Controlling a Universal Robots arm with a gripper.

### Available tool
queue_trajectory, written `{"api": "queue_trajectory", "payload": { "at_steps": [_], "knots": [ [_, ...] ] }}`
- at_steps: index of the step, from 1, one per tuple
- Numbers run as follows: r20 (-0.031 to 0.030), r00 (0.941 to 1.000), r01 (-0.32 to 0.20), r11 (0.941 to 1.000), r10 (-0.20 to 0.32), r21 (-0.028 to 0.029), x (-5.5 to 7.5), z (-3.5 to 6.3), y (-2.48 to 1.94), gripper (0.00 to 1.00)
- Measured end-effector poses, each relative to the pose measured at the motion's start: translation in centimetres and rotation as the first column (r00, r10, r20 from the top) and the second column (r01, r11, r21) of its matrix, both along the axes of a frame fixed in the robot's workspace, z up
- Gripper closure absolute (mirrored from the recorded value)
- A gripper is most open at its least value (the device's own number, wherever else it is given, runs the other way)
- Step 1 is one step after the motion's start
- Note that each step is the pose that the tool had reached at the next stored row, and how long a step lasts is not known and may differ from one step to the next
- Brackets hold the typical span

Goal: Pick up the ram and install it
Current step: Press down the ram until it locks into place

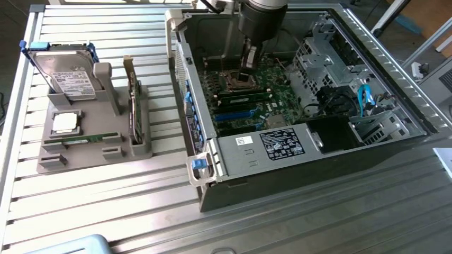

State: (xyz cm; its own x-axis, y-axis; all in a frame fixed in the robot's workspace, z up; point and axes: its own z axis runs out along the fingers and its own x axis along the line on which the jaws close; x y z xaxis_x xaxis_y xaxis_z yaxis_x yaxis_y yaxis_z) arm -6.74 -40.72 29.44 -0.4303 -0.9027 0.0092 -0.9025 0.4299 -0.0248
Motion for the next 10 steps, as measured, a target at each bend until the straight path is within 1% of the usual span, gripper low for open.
{"api": "queue_trajectory", "payload": {
  "at_steps": [1, 3, 4, 6, 8, 9, 10],
  "knots": [
    [0.0, 0.9996, 0.027, 0.9996, -0.027, 0.0, 0.0, -0.01, 0.0, 0.89],
    [0.0, 0.9964, 0.085, 0.9964, -0.085, 0.0, 0.0, -0.02, 0.0, 0.89],
    [0.0, 0.9947, 0.103, 0.9947, -0.103, 0.0, 0.0, -0.02, 0.0, 0.89],
    [0.0, 0.9895, 0.145, 0.9895, -0.145, 0.0, 0.0, -0.03, 0.0, 0.89],
    [0.0, 0.9802, 0.198, 0.9802, -0.198, 0.0, 0.0, -0.04, 0.0, 0.89],
    [0.0, 0.9774, 0.211, 0.9774, -0.211, 0.0, 0.0, -0.04, 0.0, 0.89],
    [0.0001, 0.967, 0.255, 0.967, -0.255, 0.0001, 0.0, -0.04, 0.0, 0.89]
  ]
}}
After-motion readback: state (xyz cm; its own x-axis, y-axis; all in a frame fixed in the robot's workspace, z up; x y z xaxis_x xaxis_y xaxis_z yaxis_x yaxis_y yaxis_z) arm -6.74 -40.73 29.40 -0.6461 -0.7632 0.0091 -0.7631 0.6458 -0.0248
